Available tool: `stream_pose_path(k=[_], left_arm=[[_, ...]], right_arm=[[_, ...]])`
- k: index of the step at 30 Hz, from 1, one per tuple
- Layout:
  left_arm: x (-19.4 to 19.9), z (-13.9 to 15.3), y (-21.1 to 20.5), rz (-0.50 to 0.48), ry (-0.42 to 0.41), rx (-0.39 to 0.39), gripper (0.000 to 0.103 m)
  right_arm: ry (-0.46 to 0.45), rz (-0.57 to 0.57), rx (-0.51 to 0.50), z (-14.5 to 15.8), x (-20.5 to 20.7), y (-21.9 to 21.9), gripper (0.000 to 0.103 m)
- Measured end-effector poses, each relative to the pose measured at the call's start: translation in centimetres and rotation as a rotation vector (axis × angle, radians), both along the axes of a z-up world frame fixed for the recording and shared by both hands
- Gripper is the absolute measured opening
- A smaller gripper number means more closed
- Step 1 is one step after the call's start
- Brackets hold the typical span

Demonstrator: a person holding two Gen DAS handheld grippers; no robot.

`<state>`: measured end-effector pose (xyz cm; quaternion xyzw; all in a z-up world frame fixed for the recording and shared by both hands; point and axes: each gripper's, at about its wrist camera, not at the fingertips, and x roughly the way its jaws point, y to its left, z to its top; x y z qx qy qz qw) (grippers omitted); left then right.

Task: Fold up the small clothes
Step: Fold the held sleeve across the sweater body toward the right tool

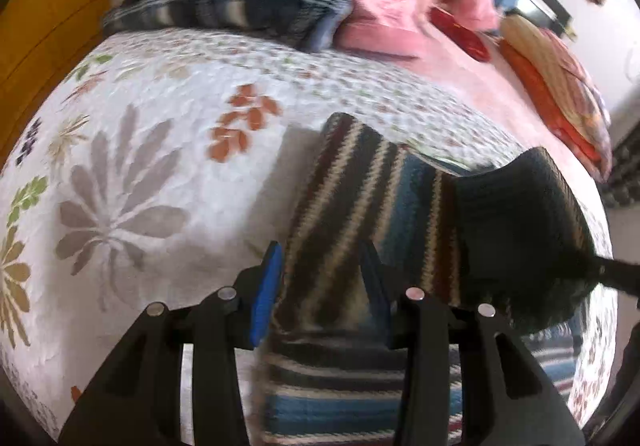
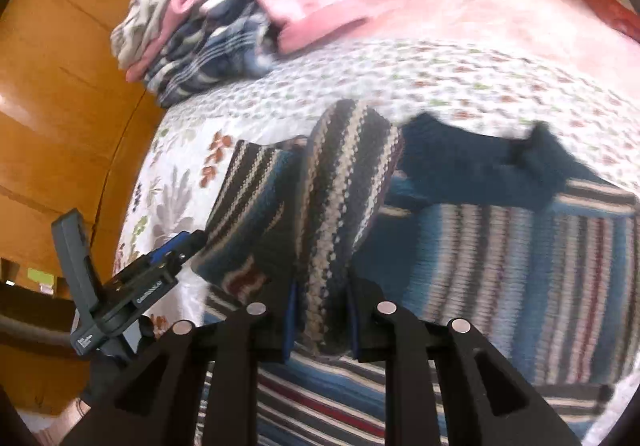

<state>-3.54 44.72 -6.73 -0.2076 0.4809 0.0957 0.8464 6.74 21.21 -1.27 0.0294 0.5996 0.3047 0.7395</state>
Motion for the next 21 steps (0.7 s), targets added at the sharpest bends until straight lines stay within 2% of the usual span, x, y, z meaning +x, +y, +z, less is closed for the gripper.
stream_pose_path(k=[3, 7, 11, 14, 17, 19, 21], left_arm=[[0.8, -1.1, -1.7, -0.034, 0.025, 0.002, 0.04], [1.7, -3.2, -3.4, -0.056, 0.072, 0.022, 0.04], [2.1, -4.1, -4.5, -0.087, 0.089, 0.102, 0.041], [2.4, -4.4, -4.6, -0.103, 0.094, 0.114, 0.043], [2.5, -4.3, -4.3, -0.114, 0.105, 0.101, 0.044], [2.3, -3.7, -3.9, -0.11, 0.101, 0.077, 0.044], [1.8, -2.7, -3.4, -0.091, 0.076, 0.055, 0.044]], right_arm=[[0.004, -0.042, -0.049, -1.3, 0.8, -2.1, 0.02], [0.071, -0.098, -0.061, -4.3, 1.9, -4.6, 0.02], [0.122, -0.118, -0.094, -7.4, 1.9, -5.5, 0.021], [0.13, -0.127, -0.106, -8.4, 1.7, -5.8, 0.024], [0.14, -0.126, -0.114, -8.1, 1.8, -5.5, 0.026], [0.093, -0.121, -0.166, -7.1, 1.9, -4.6, 0.035], [-0.05, -0.097, -0.265, -4.7, 1.3, -3.6, 0.041]])
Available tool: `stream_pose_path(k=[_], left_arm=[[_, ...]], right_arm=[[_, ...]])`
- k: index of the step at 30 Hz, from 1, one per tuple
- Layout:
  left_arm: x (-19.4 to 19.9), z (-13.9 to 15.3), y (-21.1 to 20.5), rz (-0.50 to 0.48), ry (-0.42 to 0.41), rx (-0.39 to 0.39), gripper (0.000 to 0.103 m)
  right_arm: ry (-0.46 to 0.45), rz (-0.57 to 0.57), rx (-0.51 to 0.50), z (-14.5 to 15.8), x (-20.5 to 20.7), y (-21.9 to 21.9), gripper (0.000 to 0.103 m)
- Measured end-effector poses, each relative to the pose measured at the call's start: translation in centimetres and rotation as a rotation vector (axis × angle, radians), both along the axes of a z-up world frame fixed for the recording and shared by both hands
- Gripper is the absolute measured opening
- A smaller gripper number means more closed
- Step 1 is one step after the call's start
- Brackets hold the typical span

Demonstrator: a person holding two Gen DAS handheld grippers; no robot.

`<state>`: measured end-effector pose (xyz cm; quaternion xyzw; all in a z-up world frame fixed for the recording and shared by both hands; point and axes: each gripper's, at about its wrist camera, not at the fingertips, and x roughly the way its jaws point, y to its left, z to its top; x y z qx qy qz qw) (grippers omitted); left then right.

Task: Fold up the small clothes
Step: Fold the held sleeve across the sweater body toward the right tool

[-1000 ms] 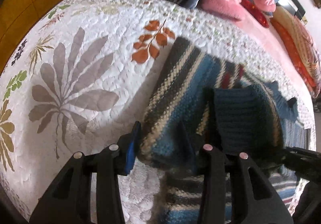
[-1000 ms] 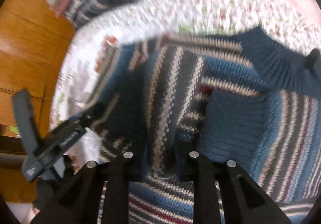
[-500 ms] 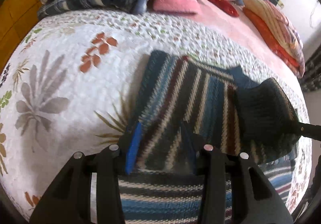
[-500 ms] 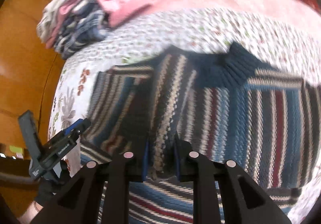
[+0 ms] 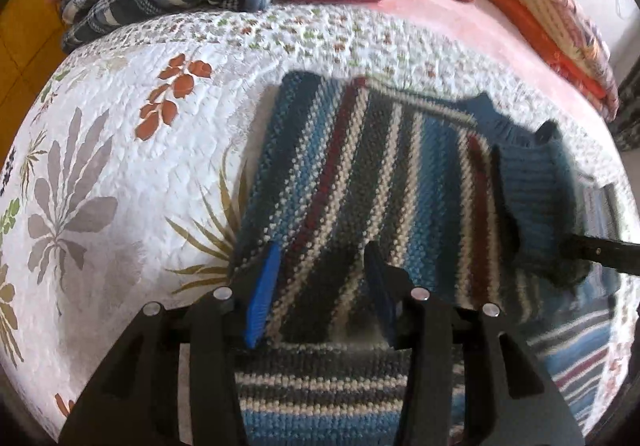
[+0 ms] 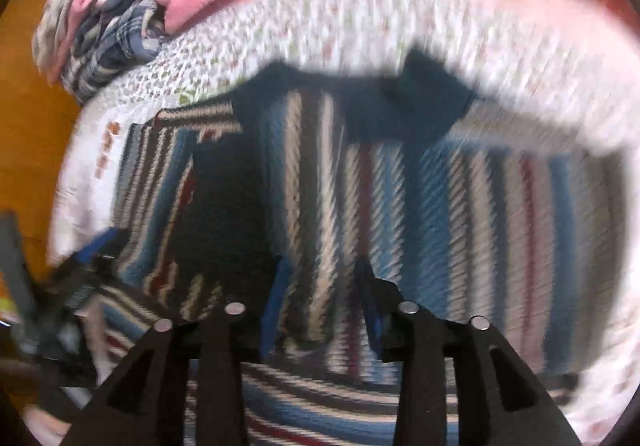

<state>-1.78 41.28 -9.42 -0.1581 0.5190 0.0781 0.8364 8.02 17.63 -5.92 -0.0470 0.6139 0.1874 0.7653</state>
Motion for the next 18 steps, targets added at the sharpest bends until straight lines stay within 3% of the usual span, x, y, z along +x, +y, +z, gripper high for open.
stream_pose_path(k=[2, 6, 11, 13, 18], left_arm=[[-0.8, 0.9, 0.6, 0.026, -0.024, -0.018, 0.047], [-1.8, 0.7, 0.9, 0.043, -0.007, -0.063, 0.047], [-1.7, 0.1, 0.5, 0.028, 0.003, -0.027, 0.047], [-1.5, -0.2, 0.7, 0.031, 0.008, -0.032, 0.048], [-0.9, -0.8, 0.7, 0.038, 0.02, -0.045, 0.048]], right_arm=[[-0.055, 0.032, 0.013, 1.9, -0.5, 0.8, 0.045], [-0.029, 0.154, 0.058, 2.7, -1.5, 4.7, 0.049], [0.002, 0.224, -0.035, -0.2, -2.0, 8.7, 0.055], [0.009, 0.227, -0.069, -1.2, -1.9, 9.2, 0.064], [0.008, 0.252, -0.145, -3.5, -1.9, 10.0, 0.064]])
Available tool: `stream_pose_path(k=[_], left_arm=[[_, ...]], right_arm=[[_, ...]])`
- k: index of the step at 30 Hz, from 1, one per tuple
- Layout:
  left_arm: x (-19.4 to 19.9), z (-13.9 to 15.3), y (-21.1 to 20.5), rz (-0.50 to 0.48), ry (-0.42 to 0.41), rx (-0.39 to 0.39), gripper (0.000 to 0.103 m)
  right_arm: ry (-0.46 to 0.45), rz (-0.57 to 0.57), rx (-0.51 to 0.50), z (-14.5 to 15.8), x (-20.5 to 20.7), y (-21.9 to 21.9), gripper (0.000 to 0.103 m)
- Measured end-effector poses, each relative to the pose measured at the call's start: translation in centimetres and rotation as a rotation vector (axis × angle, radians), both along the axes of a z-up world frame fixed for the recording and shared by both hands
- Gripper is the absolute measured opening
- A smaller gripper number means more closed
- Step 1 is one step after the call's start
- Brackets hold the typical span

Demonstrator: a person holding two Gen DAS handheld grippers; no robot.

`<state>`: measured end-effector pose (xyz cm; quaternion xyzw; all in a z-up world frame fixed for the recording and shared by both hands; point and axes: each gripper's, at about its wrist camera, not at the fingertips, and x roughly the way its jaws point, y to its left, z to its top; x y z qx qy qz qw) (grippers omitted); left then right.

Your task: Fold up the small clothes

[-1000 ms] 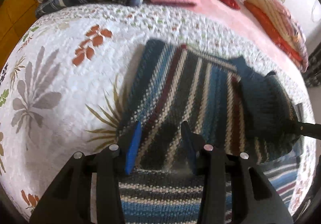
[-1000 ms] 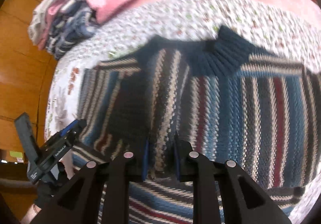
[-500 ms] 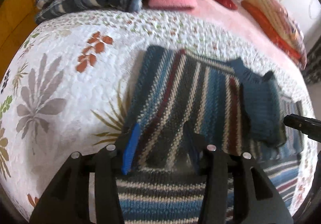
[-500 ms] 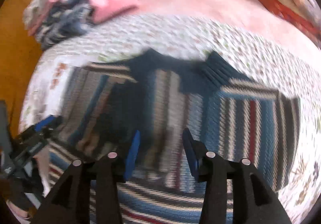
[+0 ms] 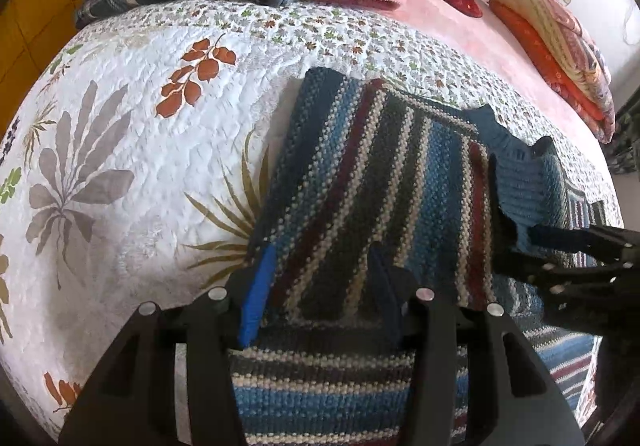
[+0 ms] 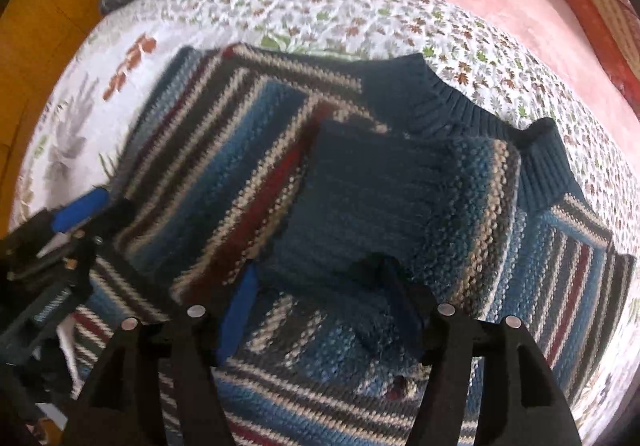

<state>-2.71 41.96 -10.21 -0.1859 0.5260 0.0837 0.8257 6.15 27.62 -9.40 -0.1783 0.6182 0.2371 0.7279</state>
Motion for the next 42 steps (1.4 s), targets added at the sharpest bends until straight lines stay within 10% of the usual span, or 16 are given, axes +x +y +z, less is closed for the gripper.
stream_pose_path(k=[6, 10, 19, 29, 36, 42], left_arm=[[0.5, -0.4, -0.5, -0.006, 0.017, 0.021, 0.049], [0.6, -0.6, -1.0, -0.019, 0.014, 0.047, 0.051], [0.5, -0.7, -1.4, -0.019, 0.013, 0.069, 0.051], [0.7, -1.0, -2.0, -0.038, 0.025, 0.11, 0.056], [0.4, 0.6, -1.7, -0.036, 0.005, 0.051, 0.056], [1.1, 0.2, -3.4, -0.072, 0.021, 0.039, 0.057]], right_arm=[[-0.036, 0.005, -0.003, 0.1, 0.4, -1.3, 0.019], [0.041, -0.097, 0.188, 2.1, 1.2, -5.0, 0.009], [-0.004, -0.351, 0.357, 6.2, 2.1, -15.6, 0.009], [0.12, -0.524, 0.329, 1.4, 2.6, -23.3, 0.011], [0.168, -0.558, 0.439, 0.9, 2.9, -24.5, 0.057], [0.175, -0.551, 0.362, 0.3, 4.3, -24.1, 0.016]])
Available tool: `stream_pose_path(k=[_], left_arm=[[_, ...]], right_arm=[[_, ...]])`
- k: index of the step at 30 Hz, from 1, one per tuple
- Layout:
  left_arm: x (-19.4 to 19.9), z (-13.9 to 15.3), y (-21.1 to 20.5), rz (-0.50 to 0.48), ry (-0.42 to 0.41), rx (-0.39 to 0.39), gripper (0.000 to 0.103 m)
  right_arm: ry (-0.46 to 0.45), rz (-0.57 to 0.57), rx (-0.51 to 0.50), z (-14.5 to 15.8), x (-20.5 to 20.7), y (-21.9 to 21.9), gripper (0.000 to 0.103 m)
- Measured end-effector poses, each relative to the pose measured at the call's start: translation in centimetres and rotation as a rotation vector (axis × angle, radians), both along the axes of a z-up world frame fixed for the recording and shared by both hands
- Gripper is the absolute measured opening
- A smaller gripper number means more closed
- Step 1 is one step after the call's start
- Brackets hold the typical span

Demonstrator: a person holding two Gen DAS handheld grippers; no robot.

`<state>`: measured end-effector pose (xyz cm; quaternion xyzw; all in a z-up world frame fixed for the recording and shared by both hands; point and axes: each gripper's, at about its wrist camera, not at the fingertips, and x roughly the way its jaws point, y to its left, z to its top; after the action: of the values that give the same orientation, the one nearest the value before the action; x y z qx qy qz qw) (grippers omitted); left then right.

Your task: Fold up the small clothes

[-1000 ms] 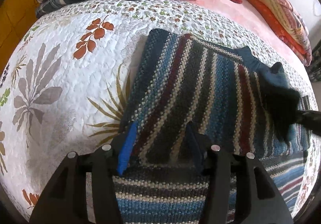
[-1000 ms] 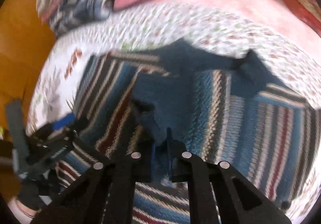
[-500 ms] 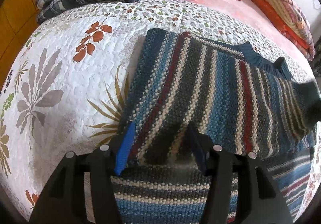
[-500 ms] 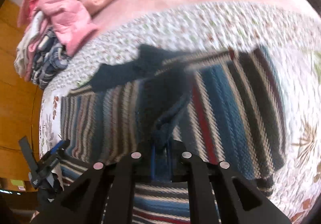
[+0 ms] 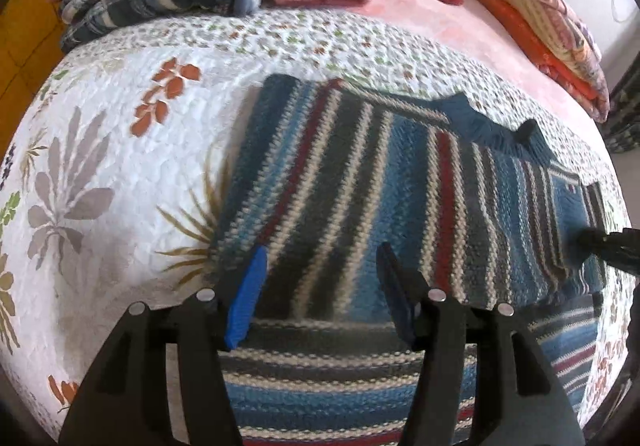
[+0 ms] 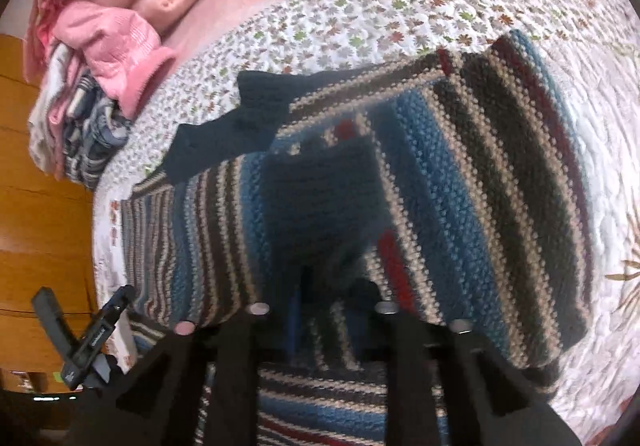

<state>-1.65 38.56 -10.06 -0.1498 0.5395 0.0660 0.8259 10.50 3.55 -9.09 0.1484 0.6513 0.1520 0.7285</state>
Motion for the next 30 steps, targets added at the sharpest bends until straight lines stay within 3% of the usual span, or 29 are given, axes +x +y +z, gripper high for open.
stream_pose_path(k=[3, 11, 15, 21, 26, 28, 30], left_arm=[[0.1, -1.1, -0.3, -0.001, 0.02, 0.011, 0.057], [0.3, -1.2, -0.3, -0.01, 0.024, 0.018, 0.058], [-0.7, 0.0, -0.2, 0.006, 0.03, 0.012, 0.058], [-5.1, 2.3, 0.4, -0.005, 0.024, -0.003, 0.066], [-10.6, 3.1, 0.4, -0.045, 0.066, 0.012, 0.07], [-13.6, 3.4, 0.4, -0.049, 0.077, 0.015, 0.073], [-16.0, 3.4, 0.3, -0.053, 0.082, 0.006, 0.074]], right_arm=[[0.01, 0.003, -0.033, -0.1, -0.4, -0.1, 0.013], [0.039, 0.001, -0.072, -1.9, -1.4, -0.3, 0.014], [0.019, -0.007, -0.066, -0.1, -2.3, -1.3, 0.025], [-0.088, 0.08, -0.085, 4.7, -5.4, -2.7, 0.03], [-0.163, 0.174, -0.101, 8.4, -10.2, -3.7, 0.047], [-0.187, 0.19, -0.113, 9.2, -12.7, -4.4, 0.062], [-0.212, 0.208, -0.118, 9.6, -16.3, -5.3, 0.062]])
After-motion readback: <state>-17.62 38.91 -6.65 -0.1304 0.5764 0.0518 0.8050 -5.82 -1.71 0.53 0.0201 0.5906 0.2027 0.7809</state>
